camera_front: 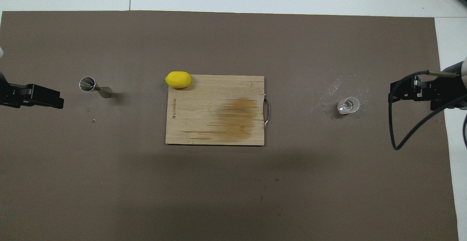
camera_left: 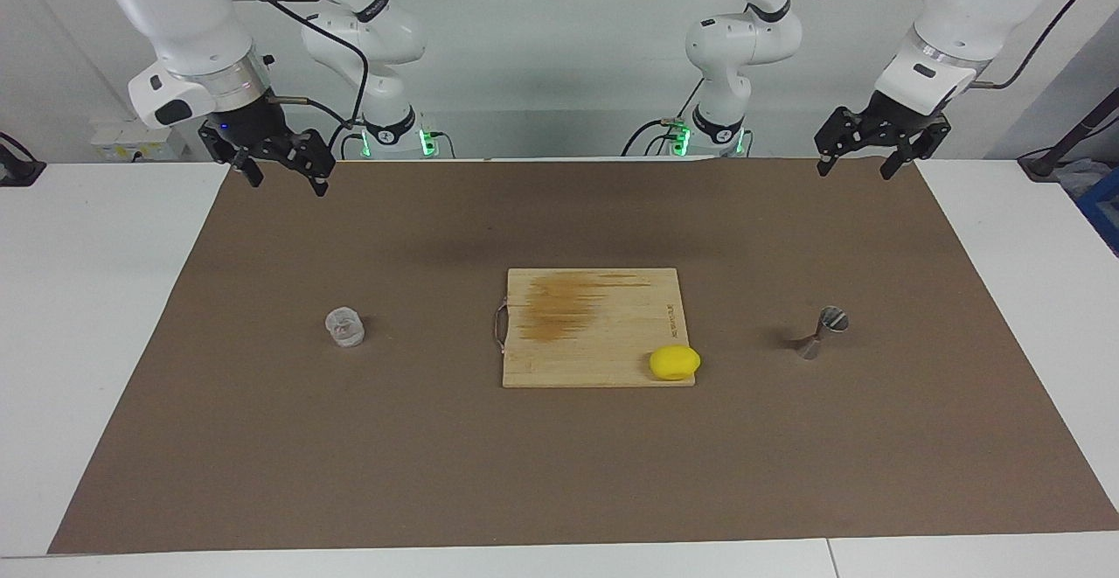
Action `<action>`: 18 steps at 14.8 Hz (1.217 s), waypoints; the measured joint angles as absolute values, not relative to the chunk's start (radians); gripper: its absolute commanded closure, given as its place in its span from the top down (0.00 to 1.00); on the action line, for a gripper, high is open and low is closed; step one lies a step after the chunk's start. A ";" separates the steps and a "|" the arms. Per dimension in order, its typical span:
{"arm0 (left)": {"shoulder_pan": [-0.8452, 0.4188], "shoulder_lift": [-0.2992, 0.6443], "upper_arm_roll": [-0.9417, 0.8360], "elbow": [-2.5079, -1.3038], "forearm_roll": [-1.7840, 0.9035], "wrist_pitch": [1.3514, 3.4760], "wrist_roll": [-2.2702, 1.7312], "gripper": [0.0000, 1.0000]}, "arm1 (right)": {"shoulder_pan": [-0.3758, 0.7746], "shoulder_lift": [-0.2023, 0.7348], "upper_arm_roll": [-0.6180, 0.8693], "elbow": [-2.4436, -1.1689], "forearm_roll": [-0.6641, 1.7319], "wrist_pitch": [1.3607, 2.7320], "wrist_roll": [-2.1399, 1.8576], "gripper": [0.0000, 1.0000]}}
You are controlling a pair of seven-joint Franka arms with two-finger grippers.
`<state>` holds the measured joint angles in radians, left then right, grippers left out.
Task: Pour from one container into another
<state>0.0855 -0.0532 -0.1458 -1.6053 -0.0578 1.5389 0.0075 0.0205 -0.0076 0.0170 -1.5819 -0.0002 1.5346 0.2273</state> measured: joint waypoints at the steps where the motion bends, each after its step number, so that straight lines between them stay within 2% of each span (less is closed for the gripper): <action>1: 0.088 -0.054 -0.144 -1.615 -0.058 1.541 -0.021 1.00 | 0.020 -0.008 0.017 -1.582 0.000 1.535 0.217 1.00; 6: 0.148 -0.019 -0.135 -1.655 -0.104 1.542 -0.162 1.00 | 0.019 -0.008 0.015 -1.584 0.000 1.535 0.202 1.00; 11: 0.250 0.121 -0.122 -1.603 -0.215 1.558 -0.381 1.00 | 0.022 -0.008 0.018 -1.585 -0.002 1.535 0.199 1.00; 14: 0.313 0.174 -0.120 -1.602 -0.319 1.607 -0.566 1.00 | 0.023 -0.008 0.019 -1.585 -0.008 1.535 0.198 1.00; 16: 0.355 0.180 -0.120 -1.639 -0.418 1.657 -0.705 1.00 | 0.028 -0.008 0.019 -1.586 -0.009 1.535 0.195 1.00; 18: 0.387 0.162 -0.120 -1.728 -0.524 1.746 -0.832 1.00 | 0.038 -0.008 0.021 -1.587 -0.011 1.535 0.194 1.00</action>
